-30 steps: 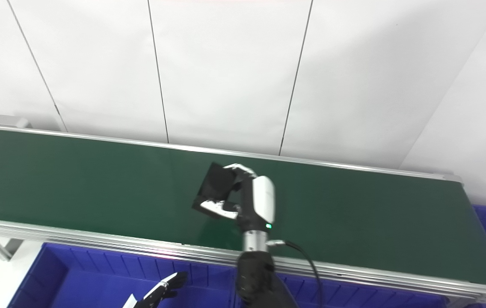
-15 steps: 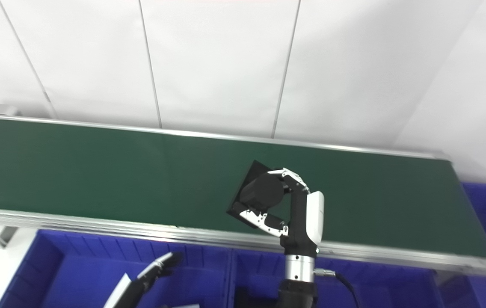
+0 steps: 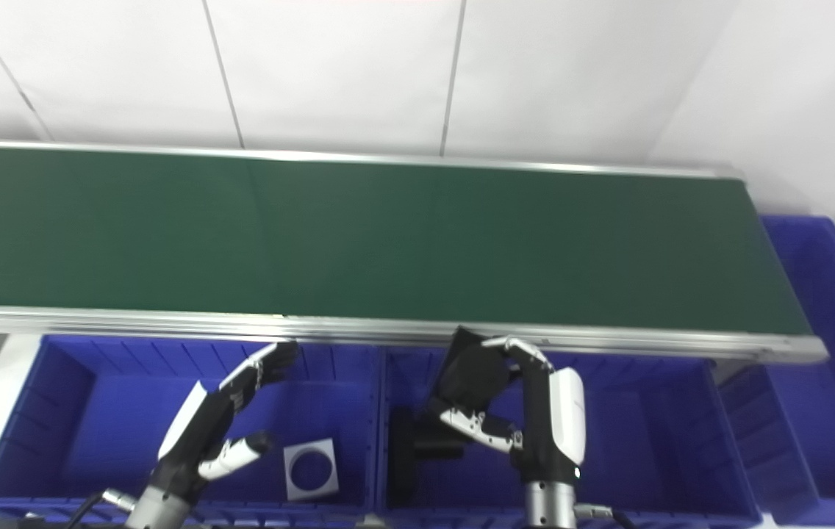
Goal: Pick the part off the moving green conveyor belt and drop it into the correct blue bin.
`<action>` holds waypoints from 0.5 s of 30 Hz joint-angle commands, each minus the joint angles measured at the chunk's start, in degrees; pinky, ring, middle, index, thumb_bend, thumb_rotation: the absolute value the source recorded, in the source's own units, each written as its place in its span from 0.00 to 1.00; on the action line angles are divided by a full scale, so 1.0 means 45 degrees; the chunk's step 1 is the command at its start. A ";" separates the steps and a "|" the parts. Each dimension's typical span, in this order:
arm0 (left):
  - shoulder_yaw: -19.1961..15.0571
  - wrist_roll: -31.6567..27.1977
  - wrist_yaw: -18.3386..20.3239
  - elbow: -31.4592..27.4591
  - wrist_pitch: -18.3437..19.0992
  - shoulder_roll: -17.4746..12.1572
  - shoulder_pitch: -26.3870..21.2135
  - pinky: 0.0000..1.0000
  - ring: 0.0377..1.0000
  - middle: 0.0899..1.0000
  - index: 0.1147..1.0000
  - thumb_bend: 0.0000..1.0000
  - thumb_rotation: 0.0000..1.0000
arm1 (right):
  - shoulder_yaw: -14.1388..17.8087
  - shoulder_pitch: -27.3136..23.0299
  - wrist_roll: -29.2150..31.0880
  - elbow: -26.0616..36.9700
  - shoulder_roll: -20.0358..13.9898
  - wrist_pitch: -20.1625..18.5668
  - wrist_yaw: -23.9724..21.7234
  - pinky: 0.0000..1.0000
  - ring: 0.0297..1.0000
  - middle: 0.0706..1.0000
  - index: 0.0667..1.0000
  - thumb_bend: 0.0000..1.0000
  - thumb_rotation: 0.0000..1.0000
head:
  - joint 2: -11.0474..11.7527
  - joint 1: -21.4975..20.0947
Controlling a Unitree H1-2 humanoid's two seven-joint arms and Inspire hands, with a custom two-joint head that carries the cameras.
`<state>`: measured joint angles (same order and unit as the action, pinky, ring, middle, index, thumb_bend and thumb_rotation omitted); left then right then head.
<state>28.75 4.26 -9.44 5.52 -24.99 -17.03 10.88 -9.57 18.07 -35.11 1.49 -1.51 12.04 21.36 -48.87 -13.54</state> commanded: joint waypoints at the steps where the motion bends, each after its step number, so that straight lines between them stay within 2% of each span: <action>1: -0.0297 -0.0055 0.0437 -0.0393 -0.0431 0.0069 -0.0101 0.84 0.87 0.87 0.86 0.75 0.82 | 0.0094 -0.0041 -0.0491 0.0067 -0.0007 0.0103 0.0498 0.53 0.48 0.49 0.41 0.51 0.00 | -0.0083 0.0029; 6: -0.0705 0.0053 0.0814 -0.0422 -0.0431 0.0354 -0.0036 0.82 0.85 0.85 0.85 0.75 0.82 | 0.0192 -0.0047 -0.1267 -0.0567 -0.0085 -0.0651 0.0491 0.55 0.49 0.48 0.41 0.51 0.00 | -0.0123 0.0063; 12: -0.1051 0.0118 0.1092 -0.0488 -0.0429 0.0634 0.0186 0.83 0.86 0.86 0.85 0.76 0.83 | 0.0000 -0.0662 -0.2001 -0.1822 -0.0503 -0.1203 0.0482 0.56 0.48 0.48 0.41 0.51 0.00 | -0.0116 0.0178; 13: -0.1104 0.0123 0.1134 -0.0503 -0.0430 0.0668 0.0222 0.83 0.86 0.86 0.85 0.77 0.83 | -0.0062 -0.0790 -0.2117 -0.2070 -0.0580 -0.1243 0.0512 0.57 0.58 0.49 0.42 0.52 0.00 | -0.0116 0.0178; 14: -0.1149 0.0208 0.1132 -0.0533 -0.0430 0.0693 0.0258 0.83 0.86 0.86 0.84 0.77 0.83 | -0.0149 -0.0968 -0.2249 -0.2343 -0.0660 -0.1436 0.0373 0.58 0.63 0.50 0.42 0.52 0.00 | -0.0116 0.0178; 15: -0.1192 0.0275 0.1140 -0.0554 -0.0430 0.0716 0.0284 0.83 0.86 0.86 0.84 0.77 0.84 | -0.0221 -0.1087 -0.2324 -0.2515 -0.0717 -0.1587 0.0278 0.61 0.69 0.62 0.44 0.51 0.07 | -0.0116 0.0178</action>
<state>23.74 4.54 -4.73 5.01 -24.99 -14.20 12.27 -10.11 14.50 -44.55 -10.36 -4.46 6.22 22.46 -49.31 -12.74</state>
